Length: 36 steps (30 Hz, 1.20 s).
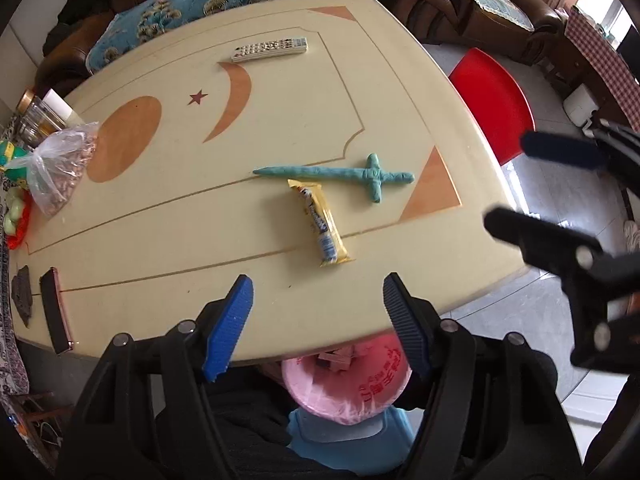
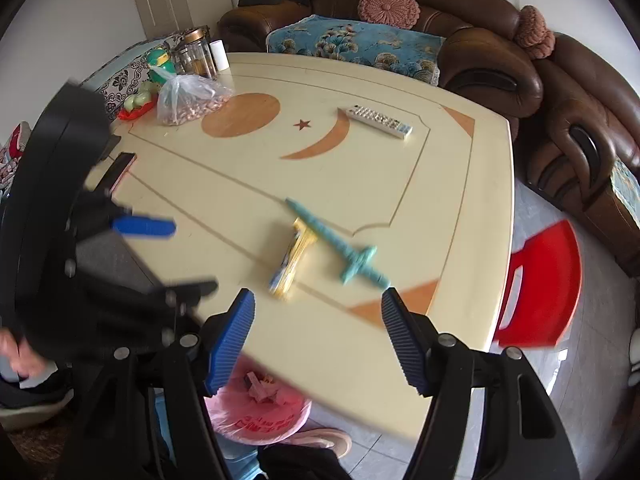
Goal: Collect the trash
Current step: 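Raise both open tools back up over the table, then grasp the yellow snack wrapper with the left tool while the right tool grasps the teal plush sword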
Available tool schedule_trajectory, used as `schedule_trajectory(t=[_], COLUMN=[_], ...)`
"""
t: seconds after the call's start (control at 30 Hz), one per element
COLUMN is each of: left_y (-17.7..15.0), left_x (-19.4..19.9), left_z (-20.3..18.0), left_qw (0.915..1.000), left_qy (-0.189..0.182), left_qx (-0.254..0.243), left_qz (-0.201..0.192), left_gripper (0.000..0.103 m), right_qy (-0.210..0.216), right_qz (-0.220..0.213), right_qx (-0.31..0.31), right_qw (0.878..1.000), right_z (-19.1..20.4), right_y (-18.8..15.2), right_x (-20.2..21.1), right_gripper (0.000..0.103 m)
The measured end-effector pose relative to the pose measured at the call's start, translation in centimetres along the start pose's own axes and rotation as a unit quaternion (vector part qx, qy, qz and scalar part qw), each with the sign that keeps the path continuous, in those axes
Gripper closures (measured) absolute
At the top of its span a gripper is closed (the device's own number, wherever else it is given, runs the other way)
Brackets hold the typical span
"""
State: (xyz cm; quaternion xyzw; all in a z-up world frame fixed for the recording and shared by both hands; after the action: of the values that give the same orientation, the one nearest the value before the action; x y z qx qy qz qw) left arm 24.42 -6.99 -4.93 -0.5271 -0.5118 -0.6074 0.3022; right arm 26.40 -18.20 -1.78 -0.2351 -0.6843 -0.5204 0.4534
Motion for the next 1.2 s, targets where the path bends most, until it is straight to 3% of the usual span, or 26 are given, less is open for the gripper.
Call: schedule_trajectory(t=[0.3,0.7,1.0,1.2], left_y=[2.4,3.8,3.5,3.1], left_x=[-4.8,-11.0,-13.2,-14.5], left_z=[0.1,1.2,1.6,2.5], left_qw=[0.9988,0.9951,0.9932,0.9901], left_qy=[0.011,0.013,-0.003,-0.014], left_qx=[0.028,0.056,0.074,0.089], left_qz=[0.040,0.080,0.090,0.108], left_gripper=[0.037,0.037,0.039,0.043], right_qy=[-0.003,0.009,0.003,-0.018], right_qz=[0.064,0.159,0.197,0.187], right_qx=[0.039,0.035,0.013,0.017], right_qw=[0.997,0.987,0.980,0.982], right_z=[-2.4,-2.5,-2.3,-1.5], right_y=[3.7,2.3,0.4,-0.1], right_x=[-8.3,-18.4,-22.1,-22.3], right_gripper=[0.038,0.038,0.042,0.048])
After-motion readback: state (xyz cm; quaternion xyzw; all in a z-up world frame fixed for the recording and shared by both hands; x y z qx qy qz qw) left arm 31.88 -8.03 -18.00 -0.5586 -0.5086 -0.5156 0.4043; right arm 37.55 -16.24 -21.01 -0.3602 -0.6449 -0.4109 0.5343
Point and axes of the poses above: each gripper's, at about its wrist camera, not at the fingertips, and x roughly against the way its jaws point, z to its left, y to its top, the point moved 2 cm from there along -x, roughly the way its jaws point, and after that the axes turned 5 degrees about -y, right-handed, at the moved point
